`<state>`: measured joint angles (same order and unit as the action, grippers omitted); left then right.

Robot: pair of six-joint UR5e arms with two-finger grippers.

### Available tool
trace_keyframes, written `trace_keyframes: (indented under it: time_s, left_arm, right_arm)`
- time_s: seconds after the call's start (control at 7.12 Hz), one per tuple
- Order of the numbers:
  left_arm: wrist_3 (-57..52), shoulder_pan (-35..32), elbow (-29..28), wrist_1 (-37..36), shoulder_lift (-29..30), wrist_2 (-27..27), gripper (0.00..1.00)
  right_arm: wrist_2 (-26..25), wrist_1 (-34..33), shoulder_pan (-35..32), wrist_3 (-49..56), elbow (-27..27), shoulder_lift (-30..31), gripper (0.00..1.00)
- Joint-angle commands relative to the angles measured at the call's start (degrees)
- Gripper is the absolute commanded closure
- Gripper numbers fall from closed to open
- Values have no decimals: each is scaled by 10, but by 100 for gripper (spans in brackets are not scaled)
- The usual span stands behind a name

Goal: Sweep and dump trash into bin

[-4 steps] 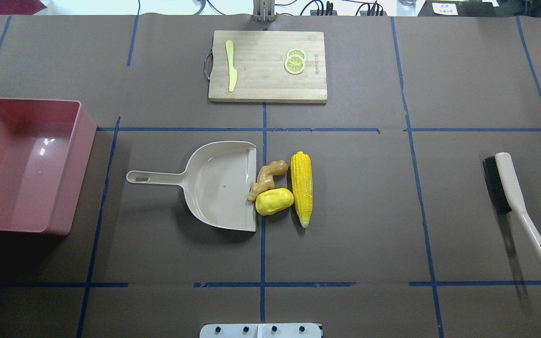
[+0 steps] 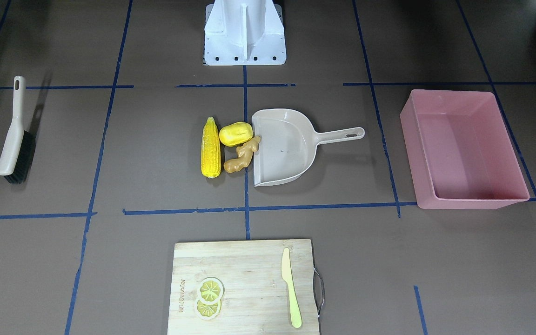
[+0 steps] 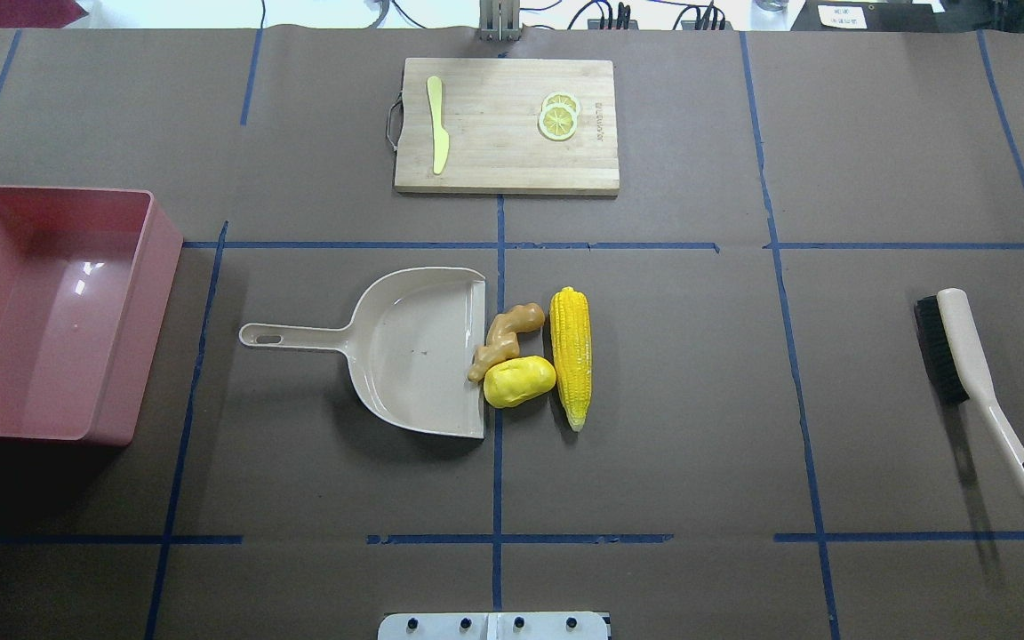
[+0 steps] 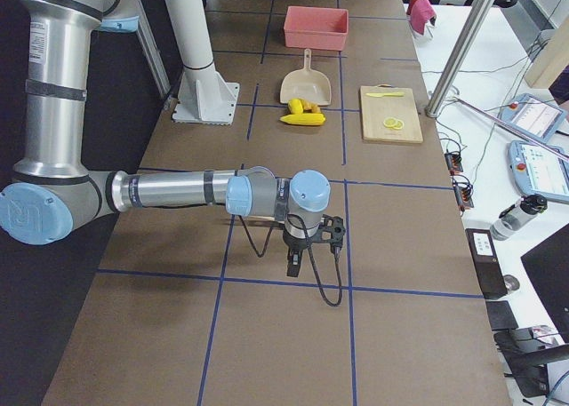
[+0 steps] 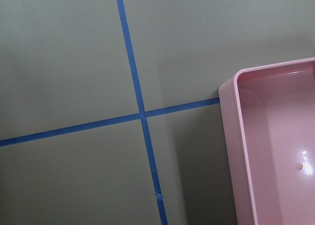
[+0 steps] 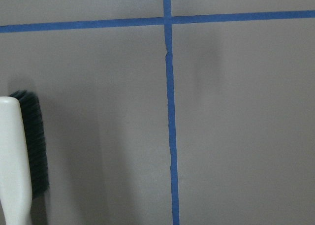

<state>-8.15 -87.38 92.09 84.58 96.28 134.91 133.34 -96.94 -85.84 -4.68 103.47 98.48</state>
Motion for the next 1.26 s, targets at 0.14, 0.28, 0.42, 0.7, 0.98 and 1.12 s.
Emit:
trace_keyframes:
  time_s: [0.14,0.28,0.42,0.7,0.98,1.12]
  left_arm:
    - [-1,12,21,5,-4,-19,0]
    - [-5,17,25,8,-7,-21,0]
    - [-8,19,44,16,-16,-19,0]
    - [18,21,47,113,-39,-11,0]
    - [85,109,64,183,-36,27,0]
    - [86,170,73,193,-11,25,0]
  right_arm:
    - [1,0,0,-3,16,-1,0]
    - [2,0,0,-4,27,-1,0]
    - [1,0,0,-3,37,0,0]
    - [19,0,1,-4,56,3,0]
    - [40,55,41,-4,81,7,0]
    - [41,80,62,-19,87,12,0]
